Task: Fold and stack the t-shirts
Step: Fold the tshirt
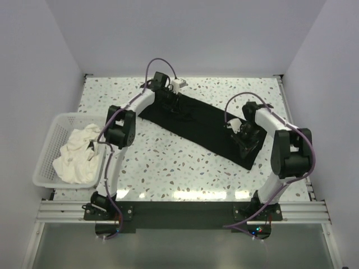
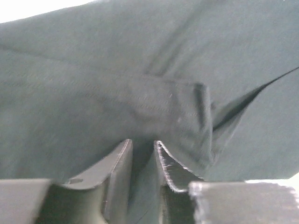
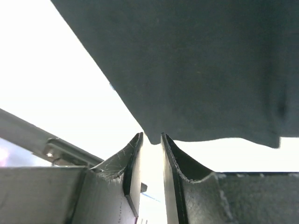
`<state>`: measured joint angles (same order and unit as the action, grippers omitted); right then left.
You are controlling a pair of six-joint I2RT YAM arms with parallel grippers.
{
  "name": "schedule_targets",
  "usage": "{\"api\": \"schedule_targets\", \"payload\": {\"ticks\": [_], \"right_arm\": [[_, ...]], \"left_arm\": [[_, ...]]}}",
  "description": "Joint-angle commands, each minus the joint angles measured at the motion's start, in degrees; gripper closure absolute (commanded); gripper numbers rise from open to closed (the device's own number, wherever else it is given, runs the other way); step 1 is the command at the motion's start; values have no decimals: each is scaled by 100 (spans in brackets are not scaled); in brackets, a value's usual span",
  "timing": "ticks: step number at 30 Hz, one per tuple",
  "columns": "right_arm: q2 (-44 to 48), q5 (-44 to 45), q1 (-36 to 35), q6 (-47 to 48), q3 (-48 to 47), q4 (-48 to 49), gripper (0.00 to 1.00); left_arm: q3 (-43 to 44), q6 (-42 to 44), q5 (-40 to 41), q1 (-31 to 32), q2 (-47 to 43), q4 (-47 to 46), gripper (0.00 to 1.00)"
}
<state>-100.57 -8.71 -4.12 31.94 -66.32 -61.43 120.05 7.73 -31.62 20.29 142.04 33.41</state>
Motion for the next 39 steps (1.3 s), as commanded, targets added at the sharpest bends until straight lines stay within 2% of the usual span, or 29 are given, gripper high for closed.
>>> {"api": "schedule_targets", "payload": {"ticks": [1,3,7,9,13,18,23,29,32,34,36,39], "right_arm": [[486,-597,60,216,-784,-501,74],[408,-335,69,233,-1109,-371,74],[-118,149,52,338,-1374,-89,76],[-251,255,43,365,-1392,112,77],[-586,528,-97,409,-1357,350,80],[-867,853,-282,427,-1058,755,81],[-964,1143,-686,541,-620,913,82],[-920,942,-1441,453,-312,721,82],[-780,801,-1968,357,-171,641,82],[-666,277,-2380,295,-196,484,82],[-420,-129,-2610,242,-372,229,81],[-112,-894,-2796,190,-863,-219,78]], "left_arm": [[-332,212,200,-183,-1042,-132,65],[-639,255,217,-228,-1405,-203,59],[-1000,203,516,-280,-1968,51,58],[-1167,37,709,-333,-1996,261,58],[-1484,-218,604,-535,-2013,377,57],[-1652,-596,1139,-526,-1821,403,59],[-1283,-536,1886,-535,-1294,745,66],[-388,-123,2361,-526,-266,1351,72],[891,70,2275,-483,428,1589,75],[1475,254,2099,-334,859,1581,75],[1794,413,1818,-211,896,1179,72],[1146,467,1676,-52,267,29,64]]}}
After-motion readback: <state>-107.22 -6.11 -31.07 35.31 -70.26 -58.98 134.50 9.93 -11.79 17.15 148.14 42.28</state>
